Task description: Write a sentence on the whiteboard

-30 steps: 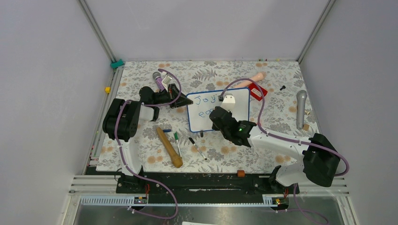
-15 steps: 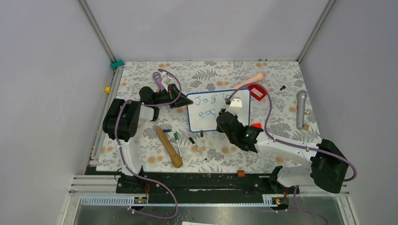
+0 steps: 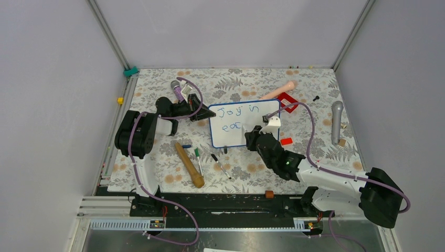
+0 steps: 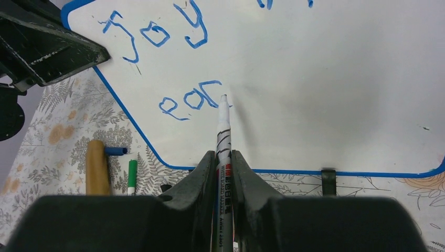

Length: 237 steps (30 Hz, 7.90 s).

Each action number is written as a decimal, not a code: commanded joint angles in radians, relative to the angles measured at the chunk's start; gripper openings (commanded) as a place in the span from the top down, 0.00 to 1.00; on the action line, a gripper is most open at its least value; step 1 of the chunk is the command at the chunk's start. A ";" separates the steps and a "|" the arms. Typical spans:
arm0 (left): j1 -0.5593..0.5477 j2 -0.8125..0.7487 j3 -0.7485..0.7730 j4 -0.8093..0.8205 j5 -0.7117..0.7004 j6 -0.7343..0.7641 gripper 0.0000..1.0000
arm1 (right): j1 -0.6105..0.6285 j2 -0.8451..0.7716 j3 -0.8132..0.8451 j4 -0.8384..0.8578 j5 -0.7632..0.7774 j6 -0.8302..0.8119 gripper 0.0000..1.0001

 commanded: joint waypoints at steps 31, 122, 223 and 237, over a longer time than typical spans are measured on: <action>-0.015 0.033 -0.013 0.027 0.131 0.103 1.00 | -0.007 0.101 0.270 -0.326 -0.071 -0.276 1.00; -0.015 0.037 -0.008 0.026 0.131 0.102 1.00 | -0.016 0.168 0.328 -0.230 0.044 -0.325 1.00; -0.014 0.026 -0.023 0.028 0.126 0.112 1.00 | -0.022 -0.057 0.031 -0.031 0.018 -0.260 1.00; -0.013 0.016 -0.040 0.028 0.105 0.122 1.00 | -0.022 -0.069 0.019 -0.025 0.012 -0.258 1.00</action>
